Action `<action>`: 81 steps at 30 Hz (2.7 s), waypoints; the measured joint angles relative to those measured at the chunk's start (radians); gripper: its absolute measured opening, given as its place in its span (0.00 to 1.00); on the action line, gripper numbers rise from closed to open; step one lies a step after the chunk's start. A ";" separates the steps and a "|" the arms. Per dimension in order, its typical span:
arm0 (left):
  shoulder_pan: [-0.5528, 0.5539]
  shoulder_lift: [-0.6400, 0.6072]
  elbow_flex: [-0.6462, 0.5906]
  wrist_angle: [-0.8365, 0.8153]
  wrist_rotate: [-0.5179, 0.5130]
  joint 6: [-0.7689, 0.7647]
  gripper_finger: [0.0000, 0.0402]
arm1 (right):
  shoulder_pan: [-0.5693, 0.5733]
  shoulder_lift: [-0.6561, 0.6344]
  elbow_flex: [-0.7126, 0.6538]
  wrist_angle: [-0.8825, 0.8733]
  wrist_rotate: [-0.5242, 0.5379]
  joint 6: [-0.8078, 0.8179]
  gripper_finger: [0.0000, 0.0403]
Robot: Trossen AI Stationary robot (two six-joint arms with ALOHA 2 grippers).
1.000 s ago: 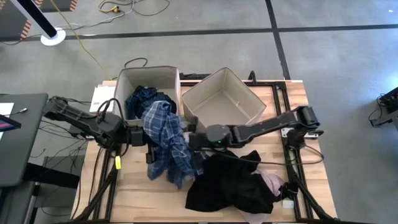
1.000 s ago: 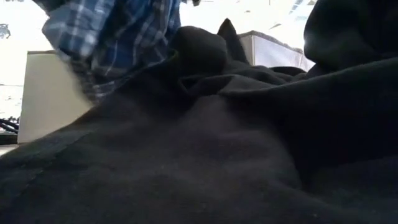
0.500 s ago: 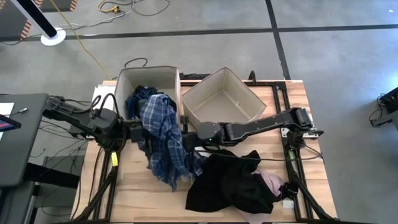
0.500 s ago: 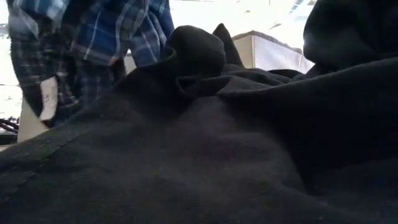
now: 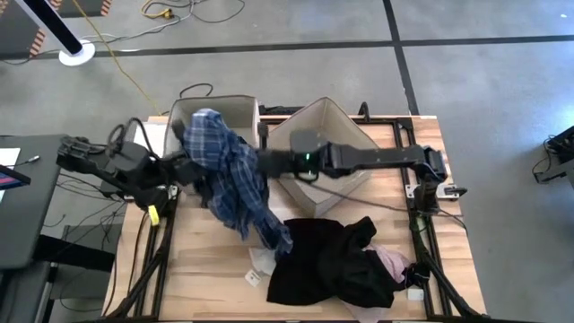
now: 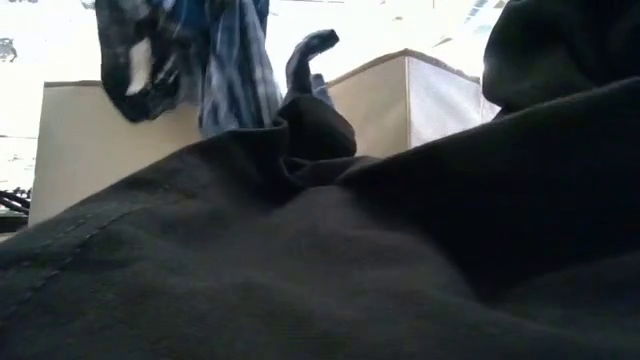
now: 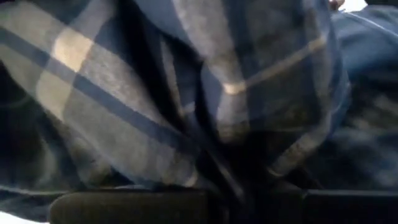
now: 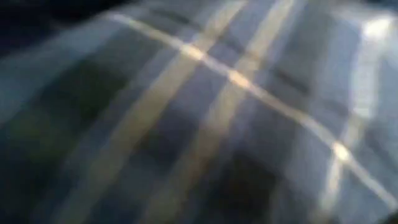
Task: Sort clothes
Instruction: Put the blue checkered pants into the left laundry organizer
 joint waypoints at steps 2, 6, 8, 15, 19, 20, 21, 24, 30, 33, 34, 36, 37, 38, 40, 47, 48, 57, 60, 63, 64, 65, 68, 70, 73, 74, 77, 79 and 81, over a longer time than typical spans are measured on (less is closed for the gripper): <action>0.003 -0.017 0.000 0.001 -0.040 0.028 0.02 | -0.037 0.000 0.028 0.000 -0.055 0.016 0.00; 0.028 -0.050 0.001 0.000 -0.062 0.053 0.02 | -0.104 0.000 0.066 0.018 -0.137 0.059 0.00; 0.050 -0.063 0.001 -0.004 -0.069 0.066 0.02 | -0.132 0.000 0.071 0.051 -0.158 0.080 0.00; 0.188 -0.072 0.000 -0.121 -0.074 0.019 0.02 | -0.223 0.042 0.073 0.211 -0.225 0.178 0.00; 0.281 -0.068 0.000 -0.253 -0.068 -0.090 0.02 | -0.265 0.099 0.078 0.257 -0.243 0.234 0.00; 0.304 -0.068 0.000 -0.284 -0.055 -0.122 0.02 | -0.274 0.115 0.086 0.259 -0.246 0.244 0.00; 0.327 -0.068 0.000 -0.314 -0.044 -0.155 0.02 | -0.282 0.130 0.094 0.254 -0.250 0.259 0.00; 0.397 -0.068 -0.002 -0.397 0.011 -0.245 0.03 | -0.301 0.184 0.123 0.260 -0.273 0.304 0.01; 0.515 -0.069 -0.070 -0.486 0.084 -0.333 0.03 | -0.315 0.261 0.142 0.237 -0.295 0.348 0.01; 0.560 -0.068 -0.121 -0.497 0.122 -0.354 0.03 | -0.322 0.273 0.142 0.164 -0.296 0.358 0.01; 0.572 -0.068 -0.139 -0.493 0.135 -0.357 0.03 | -0.324 0.273 0.142 0.126 -0.296 0.364 0.01; 0.598 -0.068 -0.170 -0.489 0.157 -0.364 0.03 | -0.328 0.273 0.144 0.050 -0.296 0.362 0.03; 0.610 -0.067 -0.187 -0.489 0.163 -0.364 0.03 | -0.333 0.273 0.144 0.006 -0.297 0.362 0.04; 0.623 -0.066 -0.200 -0.488 0.168 -0.364 0.03 | -0.334 0.273 0.144 -0.032 -0.297 0.362 0.06; 0.650 -0.064 -0.225 -0.484 0.193 -0.368 0.03 | -0.336 0.273 0.144 -0.098 -0.297 0.362 0.12; 0.745 -0.048 -0.297 -0.498 0.300 -0.415 0.03 | -0.339 0.270 0.144 -0.293 -0.296 0.334 0.37; 0.757 -0.042 -0.302 -0.504 0.311 -0.422 0.03 | -0.339 0.264 0.144 -0.327 -0.292 0.325 0.41; 0.822 0.027 -0.344 -0.567 0.325 -0.442 0.03 | -0.322 0.136 0.144 -0.636 -0.205 0.244 0.60; 0.840 0.033 -0.362 -0.570 0.344 -0.442 0.03 | -0.300 0.082 0.144 -0.727 -0.202 0.236 0.60; 0.856 0.032 -0.366 -0.571 0.370 -0.453 0.03 | -0.264 0.036 0.144 -0.828 -0.203 0.225 0.60; 0.861 0.032 -0.366 -0.572 0.373 -0.461 0.04 | -0.251 0.026 0.144 -0.862 -0.203 0.224 0.59; 0.864 0.032 -0.366 -0.572 0.373 -0.468 0.04 | -0.238 0.019 0.144 -0.893 -0.202 0.223 0.59; 0.871 0.031 -0.366 -0.573 0.373 -0.482 0.11 | -0.193 0.004 0.143 -0.974 -0.179 0.223 0.59; 0.872 0.031 -0.366 -0.573 0.376 -0.487 0.17 | -0.165 0.003 0.143 -1.017 -0.126 0.224 0.59; 0.872 0.031 -0.366 -0.574 0.403 -0.501 0.28 | -0.134 0.011 0.136 -1.056 -0.063 0.227 0.59; 0.872 0.029 -0.366 -0.574 0.412 -0.507 0.31 | -0.126 0.011 0.123 -1.049 -0.046 0.230 0.59; 0.872 0.028 -0.361 -0.581 0.425 -0.529 0.42 | -0.120 0.011 0.084 -0.984 0.026 0.238 0.59; 0.872 0.028 -0.347 -0.588 0.443 -0.548 0.47 | -0.123 0.012 0.075 -0.988 0.083 0.253 0.59; 0.871 0.024 -0.325 -0.599 0.462 -0.563 0.52 | -0.131 0.011 0.058 -0.964 0.108 0.265 0.59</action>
